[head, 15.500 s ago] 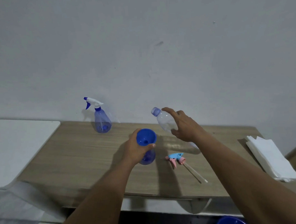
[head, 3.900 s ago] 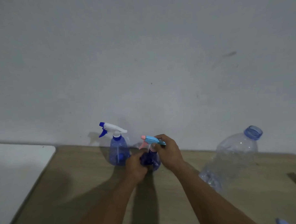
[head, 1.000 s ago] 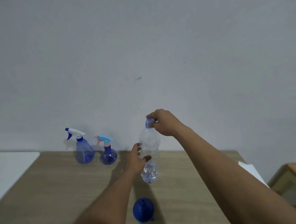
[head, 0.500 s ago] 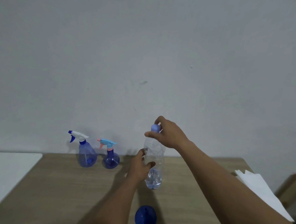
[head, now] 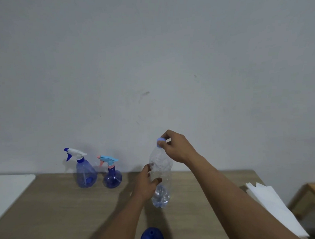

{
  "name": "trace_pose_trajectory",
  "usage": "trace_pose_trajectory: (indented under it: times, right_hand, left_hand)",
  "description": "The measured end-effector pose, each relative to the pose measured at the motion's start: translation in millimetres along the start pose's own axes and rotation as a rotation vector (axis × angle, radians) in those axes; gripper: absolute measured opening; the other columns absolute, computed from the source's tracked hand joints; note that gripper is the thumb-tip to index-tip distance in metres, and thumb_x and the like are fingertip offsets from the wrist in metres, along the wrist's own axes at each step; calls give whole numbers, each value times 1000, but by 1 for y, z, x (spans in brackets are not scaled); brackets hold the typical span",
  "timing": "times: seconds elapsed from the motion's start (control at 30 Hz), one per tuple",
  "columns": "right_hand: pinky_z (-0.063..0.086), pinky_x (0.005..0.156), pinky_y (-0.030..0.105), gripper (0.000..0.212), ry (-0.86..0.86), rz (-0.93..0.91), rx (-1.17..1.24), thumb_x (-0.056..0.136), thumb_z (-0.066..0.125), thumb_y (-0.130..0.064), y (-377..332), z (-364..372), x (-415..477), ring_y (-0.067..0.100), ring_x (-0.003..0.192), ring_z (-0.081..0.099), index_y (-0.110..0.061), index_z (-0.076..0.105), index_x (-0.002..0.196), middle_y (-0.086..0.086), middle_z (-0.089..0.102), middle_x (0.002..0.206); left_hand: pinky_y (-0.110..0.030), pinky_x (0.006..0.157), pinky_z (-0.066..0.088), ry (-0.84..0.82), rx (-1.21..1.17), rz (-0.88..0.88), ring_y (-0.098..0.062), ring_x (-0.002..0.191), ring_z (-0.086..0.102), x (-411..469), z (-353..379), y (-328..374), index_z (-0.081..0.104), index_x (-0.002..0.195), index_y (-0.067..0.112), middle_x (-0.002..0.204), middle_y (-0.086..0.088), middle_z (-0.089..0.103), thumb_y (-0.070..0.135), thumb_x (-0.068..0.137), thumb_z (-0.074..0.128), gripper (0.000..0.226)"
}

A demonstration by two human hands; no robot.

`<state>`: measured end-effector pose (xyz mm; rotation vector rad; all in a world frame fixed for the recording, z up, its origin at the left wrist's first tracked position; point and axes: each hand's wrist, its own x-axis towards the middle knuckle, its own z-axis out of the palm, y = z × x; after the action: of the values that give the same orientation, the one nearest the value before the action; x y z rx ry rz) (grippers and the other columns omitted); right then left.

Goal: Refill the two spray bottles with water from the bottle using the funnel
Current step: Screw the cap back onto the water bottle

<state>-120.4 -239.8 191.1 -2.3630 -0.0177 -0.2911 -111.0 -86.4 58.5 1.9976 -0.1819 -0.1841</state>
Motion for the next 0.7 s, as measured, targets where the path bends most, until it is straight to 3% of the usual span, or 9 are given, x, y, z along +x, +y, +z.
trace_pose_trajectory:
  times: [0.1,0.27,0.37,0.53,0.7]
  right_hand:
    - [56,78,36,27,39,10,-22,92,62,-46,2,4,0,13,91,67,-21,59,101,-8,69,101]
    - [55,86,35,22,40,-36,5,99,57,-34,3,7,-3,13,97,67,-20,62,115,-10,66,109]
    - [55,84,36,26,60,-6,-11,96,61,-39,4,10,0,16,98,66,-18,61,110,-6,68,107]
    - [52,68,39,42,247,86,-22,87,67,-56,6,26,-6,19,76,64,-18,49,91,-3,67,86]
    - [54,83,35,27,195,-31,24,94,59,-48,12,33,-11,7,97,63,-29,56,113,-17,66,106]
  left_hand:
    - [-39,100,48,-8,6,-4,-22,128,52,1,0,1,43,139,27,136,2,56,22,86,73,61]
    - [-40,101,48,-6,9,-17,-21,126,54,-1,1,4,43,141,25,136,2,56,25,87,72,61]
    - [-42,103,48,-3,-10,-17,-20,126,53,0,1,2,45,139,25,135,3,57,22,86,73,61]
    - [-37,99,50,10,-41,-10,-16,122,55,-2,4,1,50,133,28,128,7,60,20,83,76,57]
    - [-39,100,49,19,-63,-39,-17,124,54,-1,4,-1,47,137,26,132,4,58,19,83,76,62]
